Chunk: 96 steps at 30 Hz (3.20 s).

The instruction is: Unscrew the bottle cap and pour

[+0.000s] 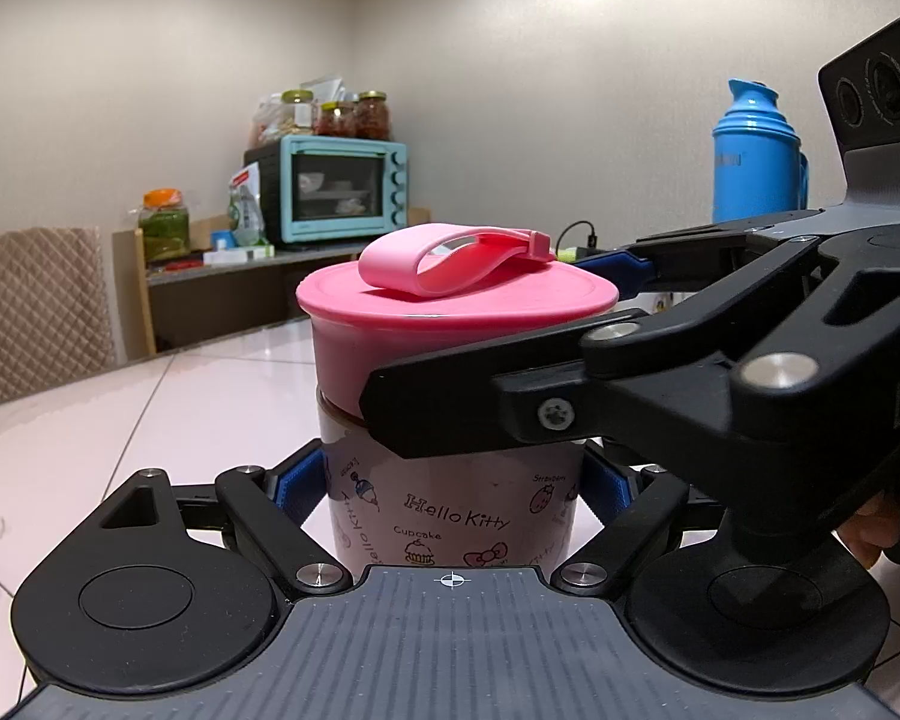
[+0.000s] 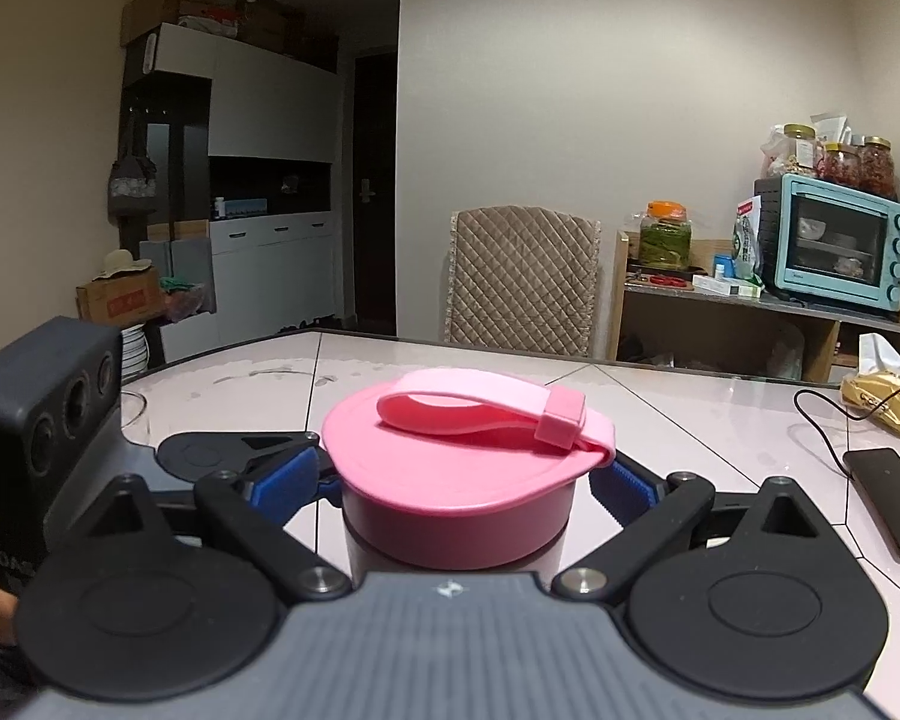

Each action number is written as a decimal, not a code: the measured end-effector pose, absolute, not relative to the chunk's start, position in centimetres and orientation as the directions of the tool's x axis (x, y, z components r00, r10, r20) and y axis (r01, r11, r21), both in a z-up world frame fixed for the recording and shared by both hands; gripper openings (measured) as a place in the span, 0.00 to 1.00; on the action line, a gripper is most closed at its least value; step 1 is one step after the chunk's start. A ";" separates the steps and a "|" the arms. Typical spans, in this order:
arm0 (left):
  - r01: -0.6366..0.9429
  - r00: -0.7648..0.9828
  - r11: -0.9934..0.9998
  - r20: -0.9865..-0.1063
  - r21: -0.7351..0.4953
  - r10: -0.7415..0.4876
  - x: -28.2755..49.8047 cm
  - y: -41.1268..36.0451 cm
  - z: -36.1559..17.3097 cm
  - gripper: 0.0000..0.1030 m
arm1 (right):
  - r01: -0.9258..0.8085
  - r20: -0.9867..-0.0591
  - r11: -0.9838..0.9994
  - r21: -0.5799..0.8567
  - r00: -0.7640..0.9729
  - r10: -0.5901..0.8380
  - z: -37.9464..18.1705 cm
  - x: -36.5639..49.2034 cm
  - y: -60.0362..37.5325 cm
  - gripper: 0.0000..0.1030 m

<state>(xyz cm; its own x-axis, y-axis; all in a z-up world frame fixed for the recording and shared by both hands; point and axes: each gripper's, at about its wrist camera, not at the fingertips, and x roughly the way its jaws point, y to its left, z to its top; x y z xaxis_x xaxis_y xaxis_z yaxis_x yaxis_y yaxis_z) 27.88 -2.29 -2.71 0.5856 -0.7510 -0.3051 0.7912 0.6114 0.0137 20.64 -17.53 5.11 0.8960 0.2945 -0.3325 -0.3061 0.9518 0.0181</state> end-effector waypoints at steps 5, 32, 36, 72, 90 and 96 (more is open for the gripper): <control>0.791 0.586 0.611 -0.305 0.014 -0.751 27.9 -2.3 -2.7 0.87 | -0.293 -0.335 0.956 0.025 0.899 0.284 5.0 20.9 -17.5 0.91; 0.791 0.586 0.611 -0.304 0.015 -0.751 27.6 -2.1 -2.8 0.87 | -0.572 -0.335 0.819 0.032 0.766 0.548 5.2 22.7 -21.2 0.83; 0.791 0.586 0.612 -0.305 0.013 -0.751 27.6 -2.0 -2.8 0.87 | -0.646 -0.339 0.763 0.032 0.711 0.616 5.5 23.4 -22.2 0.83; 0.791 0.587 0.612 -0.304 0.017 -0.750 27.6 -1.8 -2.9 0.87 | -0.516 -0.335 0.856 0.019 0.804 0.492 6.7 20.2 -21.8 0.96; 0.791 0.587 0.612 -0.305 0.017 -0.750 27.7 -1.8 -2.9 0.87 | -0.389 -0.350 0.920 0.044 0.857 0.378 5.1 20.9 -19.7 0.96; 0.791 0.587 0.612 -0.305 0.016 -0.750 27.7 -1.8 -2.8 0.87 | -0.358 -0.345 0.933 0.034 0.872 0.347 5.1 20.7 -18.9 0.96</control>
